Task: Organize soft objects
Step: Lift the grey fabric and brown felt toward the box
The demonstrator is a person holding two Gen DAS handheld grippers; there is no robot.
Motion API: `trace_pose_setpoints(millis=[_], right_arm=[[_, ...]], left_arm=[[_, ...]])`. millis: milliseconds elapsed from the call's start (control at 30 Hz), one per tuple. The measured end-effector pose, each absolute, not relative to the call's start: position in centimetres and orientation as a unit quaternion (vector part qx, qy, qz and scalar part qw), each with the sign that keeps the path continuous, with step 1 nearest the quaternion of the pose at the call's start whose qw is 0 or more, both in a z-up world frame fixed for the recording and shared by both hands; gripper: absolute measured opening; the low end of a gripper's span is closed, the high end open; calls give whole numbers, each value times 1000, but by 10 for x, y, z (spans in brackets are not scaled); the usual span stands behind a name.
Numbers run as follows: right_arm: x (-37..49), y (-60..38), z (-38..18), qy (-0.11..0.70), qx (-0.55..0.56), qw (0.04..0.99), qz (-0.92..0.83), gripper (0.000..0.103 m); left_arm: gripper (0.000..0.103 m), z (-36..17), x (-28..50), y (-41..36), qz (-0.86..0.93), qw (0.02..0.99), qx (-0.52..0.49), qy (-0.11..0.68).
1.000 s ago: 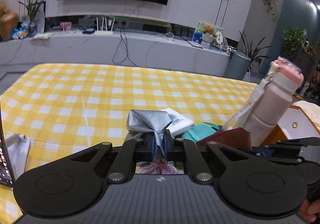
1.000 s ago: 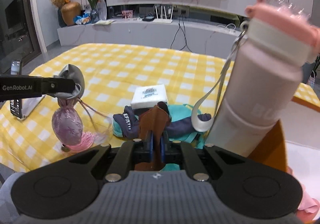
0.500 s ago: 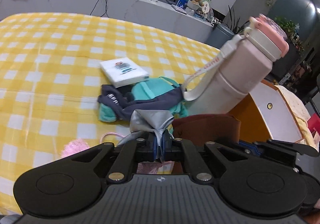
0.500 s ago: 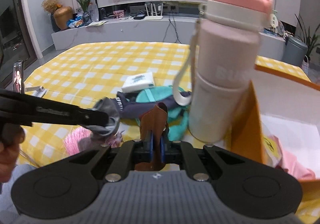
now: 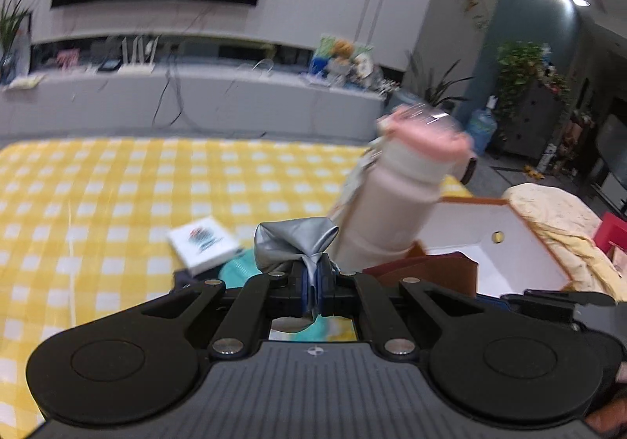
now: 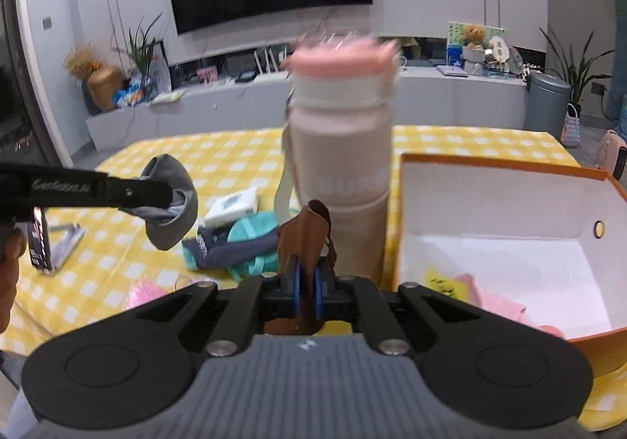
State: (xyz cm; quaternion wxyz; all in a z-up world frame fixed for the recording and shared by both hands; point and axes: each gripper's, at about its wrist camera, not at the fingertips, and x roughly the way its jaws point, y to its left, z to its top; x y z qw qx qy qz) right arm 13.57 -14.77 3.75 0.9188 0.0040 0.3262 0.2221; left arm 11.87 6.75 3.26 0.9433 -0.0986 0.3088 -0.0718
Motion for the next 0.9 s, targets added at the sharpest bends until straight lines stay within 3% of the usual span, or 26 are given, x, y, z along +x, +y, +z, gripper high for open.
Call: trace_pose_setpoints(millis=[467,900], right_arm=[[121,-241,88,270,55,948,158,4],[172,-323,72,300,58,949,77,4]], left_arm=[[4,65,119,-35,-194,940,-32,277],[4,33,184,-146,-246,916,75,309]])
